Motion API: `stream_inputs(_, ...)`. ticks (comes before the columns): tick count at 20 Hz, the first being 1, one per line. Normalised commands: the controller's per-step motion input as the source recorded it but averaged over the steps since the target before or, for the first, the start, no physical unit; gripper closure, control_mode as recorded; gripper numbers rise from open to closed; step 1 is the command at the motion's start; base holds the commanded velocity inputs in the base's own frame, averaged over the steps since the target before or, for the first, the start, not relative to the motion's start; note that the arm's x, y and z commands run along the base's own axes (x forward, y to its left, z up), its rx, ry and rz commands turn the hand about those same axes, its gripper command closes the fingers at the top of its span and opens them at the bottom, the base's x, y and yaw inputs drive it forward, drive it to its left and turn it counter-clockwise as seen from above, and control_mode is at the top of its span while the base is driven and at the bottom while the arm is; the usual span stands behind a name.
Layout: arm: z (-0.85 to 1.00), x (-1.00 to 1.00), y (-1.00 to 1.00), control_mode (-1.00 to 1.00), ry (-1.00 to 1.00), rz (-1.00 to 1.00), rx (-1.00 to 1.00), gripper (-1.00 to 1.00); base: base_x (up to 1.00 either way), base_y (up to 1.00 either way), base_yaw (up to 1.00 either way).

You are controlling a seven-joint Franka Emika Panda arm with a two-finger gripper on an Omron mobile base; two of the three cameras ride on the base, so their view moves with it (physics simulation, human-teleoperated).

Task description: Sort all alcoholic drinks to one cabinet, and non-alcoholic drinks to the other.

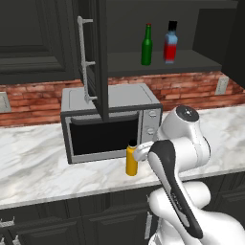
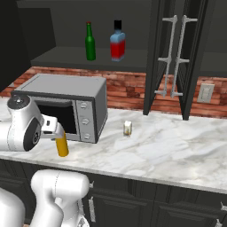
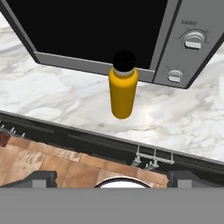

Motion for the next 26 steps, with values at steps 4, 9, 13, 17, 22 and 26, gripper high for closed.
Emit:
stream_inputs(4,-0.13,0.11,0.00,-1.00,-0.02,0.00,0.00,-1.00,0.00,0.00,0.00)
stream_inputs(9,-0.14,0.13,0.00,-1.00,-0.01,0.00,0.00,-1.00,0.00,0.00,0.00)
stream_inputs(13,-0.15,0.13,0.02,-1.00,-0.01,0.00,0.00,-1.00,0.00,0.00,0.00)
stream_inputs(17,-0.15,0.13,0.04,-1.00,0.00,0.00,0.00,-1.00,0.00,0.00,0.00)
stream_inputs(22,-0.14,0.13,0.05,-1.00,0.00,0.00,0.00,-1.00,0.00,0.00,0.00)
stream_inputs(26,-0.10,0.12,0.05,-1.00,-0.01,0.00,-0.01,-1.00,0.00,0.00,0.00)
